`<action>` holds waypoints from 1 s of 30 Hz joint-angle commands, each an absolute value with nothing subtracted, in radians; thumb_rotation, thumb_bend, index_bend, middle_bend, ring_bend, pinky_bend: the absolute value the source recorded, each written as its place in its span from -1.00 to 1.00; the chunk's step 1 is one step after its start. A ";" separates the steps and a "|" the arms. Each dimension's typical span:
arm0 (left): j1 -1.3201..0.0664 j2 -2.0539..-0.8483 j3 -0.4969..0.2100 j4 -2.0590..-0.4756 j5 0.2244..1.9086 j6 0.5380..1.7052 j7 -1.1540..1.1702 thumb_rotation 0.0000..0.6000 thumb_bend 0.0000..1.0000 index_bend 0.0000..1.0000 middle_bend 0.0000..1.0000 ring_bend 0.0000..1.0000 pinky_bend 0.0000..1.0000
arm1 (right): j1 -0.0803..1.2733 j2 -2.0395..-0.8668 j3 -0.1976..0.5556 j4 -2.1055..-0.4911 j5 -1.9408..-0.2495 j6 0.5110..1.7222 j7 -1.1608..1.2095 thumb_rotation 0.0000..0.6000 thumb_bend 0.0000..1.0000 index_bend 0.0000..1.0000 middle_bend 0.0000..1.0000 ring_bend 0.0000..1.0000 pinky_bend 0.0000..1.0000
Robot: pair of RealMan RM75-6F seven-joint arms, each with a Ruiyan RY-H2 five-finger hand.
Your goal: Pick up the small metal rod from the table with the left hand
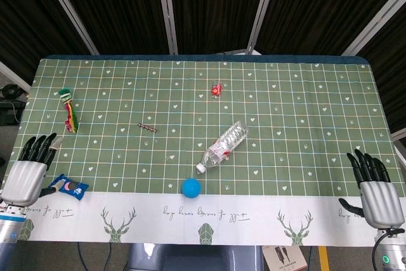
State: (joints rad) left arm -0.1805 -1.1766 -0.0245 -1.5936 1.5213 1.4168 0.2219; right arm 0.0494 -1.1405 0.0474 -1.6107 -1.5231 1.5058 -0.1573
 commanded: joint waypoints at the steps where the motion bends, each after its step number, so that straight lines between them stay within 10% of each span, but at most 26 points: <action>1: -0.180 -1.177 -0.024 -1.593 1.524 1.418 0.225 1.00 -0.80 -1.00 -1.00 -1.00 -1.00 | 0.049 -1.139 0.048 -1.611 -1.522 1.507 -0.155 1.00 -0.89 -1.00 -1.00 -1.00 -0.82; 19: -0.232 -1.186 -0.058 -1.595 1.504 1.362 0.234 1.00 -0.75 -0.81 -1.00 -1.00 -1.00 | 0.049 -1.132 0.043 -1.625 -1.522 1.497 -0.148 1.00 -0.88 -1.00 -1.00 -1.00 -0.82; 30: -0.439 -1.293 -0.195 -1.426 1.311 1.110 0.318 1.00 -0.61 -0.50 -1.00 -1.00 -1.00 | 0.052 -1.116 0.043 -1.641 -1.499 1.474 -0.125 1.00 -0.88 -1.00 -1.00 -1.00 -0.82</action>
State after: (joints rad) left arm -0.3853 -1.2513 -0.1607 -1.4851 1.3607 1.1661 0.2915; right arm 0.0513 -1.1175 0.0424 -1.6393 -1.5004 1.4750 -0.1266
